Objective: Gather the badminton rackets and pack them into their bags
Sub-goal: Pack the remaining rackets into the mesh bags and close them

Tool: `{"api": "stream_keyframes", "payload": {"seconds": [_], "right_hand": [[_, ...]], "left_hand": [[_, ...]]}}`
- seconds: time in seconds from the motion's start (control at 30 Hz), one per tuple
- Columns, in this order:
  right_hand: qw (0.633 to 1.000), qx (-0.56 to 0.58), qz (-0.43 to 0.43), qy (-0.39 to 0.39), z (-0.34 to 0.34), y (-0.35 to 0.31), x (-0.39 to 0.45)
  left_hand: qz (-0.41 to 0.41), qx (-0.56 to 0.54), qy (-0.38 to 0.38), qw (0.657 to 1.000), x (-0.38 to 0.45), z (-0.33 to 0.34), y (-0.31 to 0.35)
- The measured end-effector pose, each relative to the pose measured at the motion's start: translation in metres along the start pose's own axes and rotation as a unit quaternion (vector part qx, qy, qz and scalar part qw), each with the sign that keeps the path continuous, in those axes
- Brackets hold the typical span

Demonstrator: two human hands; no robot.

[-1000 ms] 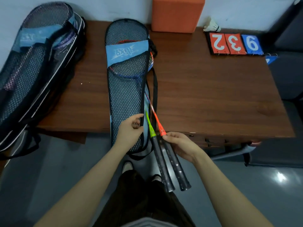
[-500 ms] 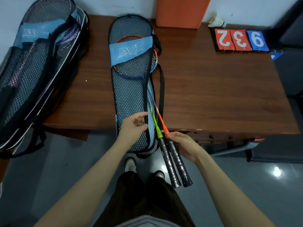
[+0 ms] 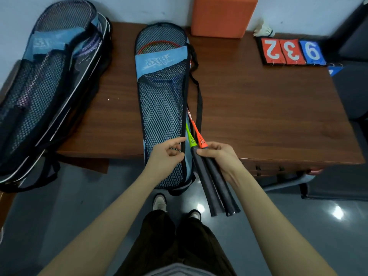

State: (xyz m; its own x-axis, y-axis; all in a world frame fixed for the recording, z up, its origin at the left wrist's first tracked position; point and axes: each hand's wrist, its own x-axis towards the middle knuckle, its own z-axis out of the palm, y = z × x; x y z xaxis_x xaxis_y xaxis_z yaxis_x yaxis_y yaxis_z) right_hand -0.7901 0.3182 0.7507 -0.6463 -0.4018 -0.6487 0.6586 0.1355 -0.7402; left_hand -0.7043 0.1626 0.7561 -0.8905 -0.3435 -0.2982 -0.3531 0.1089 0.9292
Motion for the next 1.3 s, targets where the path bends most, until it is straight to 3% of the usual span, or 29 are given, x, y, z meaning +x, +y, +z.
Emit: {"api": "stream_keyframes", "payload": {"seconds": [0.2,0.37,0.6,0.73,0.87,1.07,1.17,1.3], "right_hand": [[0.999,0.019,-0.036,0.015,0.037,-0.036,0.023],[1.0,0.015,-0.011,0.005,0.066,-0.045,0.048],[0.988,-0.122,-0.004,-0.09,0.067,-0.031,0.067],[0.972,-0.223,-0.023,-0.063,0.045,-0.012,0.064],[0.975,-0.209,-0.028,-0.062,0.016,0.02,0.042],[0.974,-0.226,-0.006,-0.02,-0.005,0.052,0.022],[0.978,-0.191,0.061,-0.052,-0.008,0.06,0.019],[0.986,-0.105,0.056,-0.121,0.007,0.057,0.019]], "left_hand": [[0.013,-0.043,0.004,0.999,-0.013,-0.011,0.009],[0.019,-0.086,0.059,0.994,-0.011,-0.031,0.019],[-0.003,-0.134,0.084,0.987,0.0,-0.046,0.017],[-0.026,-0.141,0.1,0.985,0.0,-0.043,0.008],[-0.048,-0.159,0.122,0.978,0.006,-0.038,-0.004],[-0.051,-0.073,0.126,0.988,0.006,-0.02,-0.019],[-0.055,-0.047,0.124,0.99,0.002,-0.017,-0.025],[-0.048,-0.044,0.116,0.991,-0.003,-0.016,-0.024]]}}
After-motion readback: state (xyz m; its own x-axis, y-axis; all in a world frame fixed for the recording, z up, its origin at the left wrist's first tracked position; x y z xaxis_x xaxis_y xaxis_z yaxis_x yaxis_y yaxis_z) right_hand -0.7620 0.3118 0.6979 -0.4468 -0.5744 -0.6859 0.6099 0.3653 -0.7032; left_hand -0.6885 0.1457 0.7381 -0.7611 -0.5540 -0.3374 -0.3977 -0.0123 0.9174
